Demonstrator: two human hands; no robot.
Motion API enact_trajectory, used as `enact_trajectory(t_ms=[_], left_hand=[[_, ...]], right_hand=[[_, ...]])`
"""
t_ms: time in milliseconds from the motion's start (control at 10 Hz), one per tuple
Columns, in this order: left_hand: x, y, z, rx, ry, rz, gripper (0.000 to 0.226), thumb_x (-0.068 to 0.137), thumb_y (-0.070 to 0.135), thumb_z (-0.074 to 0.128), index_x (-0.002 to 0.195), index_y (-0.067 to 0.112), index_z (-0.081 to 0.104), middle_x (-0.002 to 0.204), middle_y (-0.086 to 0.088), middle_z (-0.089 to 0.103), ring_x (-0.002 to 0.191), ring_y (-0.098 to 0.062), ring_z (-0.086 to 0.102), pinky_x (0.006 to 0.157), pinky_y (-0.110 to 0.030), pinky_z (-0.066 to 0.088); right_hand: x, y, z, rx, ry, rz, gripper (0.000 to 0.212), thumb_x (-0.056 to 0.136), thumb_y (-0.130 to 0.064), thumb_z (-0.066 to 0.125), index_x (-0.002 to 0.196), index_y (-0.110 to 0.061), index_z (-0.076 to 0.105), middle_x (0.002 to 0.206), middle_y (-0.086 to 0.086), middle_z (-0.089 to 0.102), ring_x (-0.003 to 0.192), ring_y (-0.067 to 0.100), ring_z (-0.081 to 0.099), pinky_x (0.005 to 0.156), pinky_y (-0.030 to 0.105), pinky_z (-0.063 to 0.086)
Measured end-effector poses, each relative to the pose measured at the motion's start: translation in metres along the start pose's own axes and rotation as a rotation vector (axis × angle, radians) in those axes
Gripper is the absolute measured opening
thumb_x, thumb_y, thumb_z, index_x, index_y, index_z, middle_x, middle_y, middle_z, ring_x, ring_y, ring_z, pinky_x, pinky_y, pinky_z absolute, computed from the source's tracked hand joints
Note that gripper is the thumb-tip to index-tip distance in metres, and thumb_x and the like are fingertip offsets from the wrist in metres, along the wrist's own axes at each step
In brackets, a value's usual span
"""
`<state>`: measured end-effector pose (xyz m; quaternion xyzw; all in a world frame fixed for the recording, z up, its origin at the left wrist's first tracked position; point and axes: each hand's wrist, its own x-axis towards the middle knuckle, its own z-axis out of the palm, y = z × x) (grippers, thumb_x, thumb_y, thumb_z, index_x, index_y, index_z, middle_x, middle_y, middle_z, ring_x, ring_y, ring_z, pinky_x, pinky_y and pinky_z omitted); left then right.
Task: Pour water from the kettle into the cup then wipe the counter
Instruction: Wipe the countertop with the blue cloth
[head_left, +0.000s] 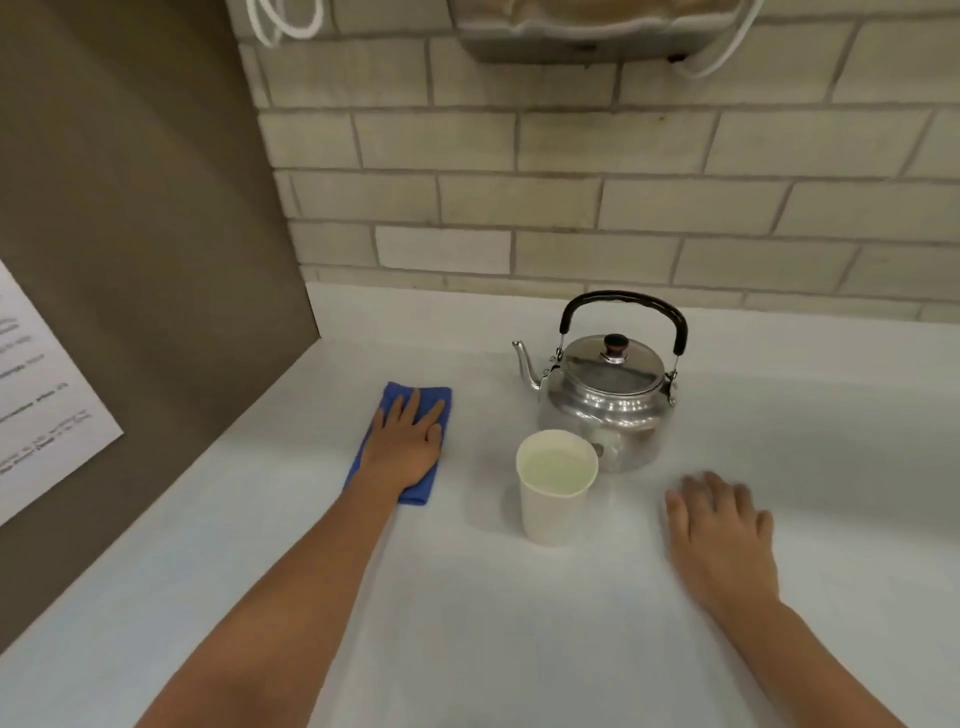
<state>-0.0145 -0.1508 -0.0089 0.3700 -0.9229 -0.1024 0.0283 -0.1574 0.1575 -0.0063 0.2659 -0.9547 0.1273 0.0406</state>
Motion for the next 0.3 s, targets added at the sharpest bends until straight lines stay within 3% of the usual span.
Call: enact_trajectory(t_ms=[100,300], left_hand=[[-0.018,0.008,0.004,0.001,0.001,0.078,0.049,0.098,0.035,0.018,0.146,0.031,0.006,0.159,-0.003,-0.001,0.145,-0.024,0.000,0.119,-0.041,0.001],[-0.033,0.019,-0.012,-0.091,-0.059,0.053,0.050,0.099,0.038,0.020,0.146,0.026,0.012,0.159,-0.004,0.001,0.145,-0.025,0.001,0.118,-0.046,0.004]], right_hand=[[-0.002,-0.006,-0.010,0.005,-0.027,0.009,0.039,0.098,-0.033,0.034,0.130,-0.014,0.045,0.144,0.007,0.039,0.132,0.031,0.030,0.105,0.045,0.028],[0.002,-0.009,-0.034,0.013,-0.083,0.012,0.041,0.099,-0.035,0.029,0.135,-0.018,0.038,0.143,0.008,0.040,0.133,0.026,0.033,0.109,0.041,0.026]])
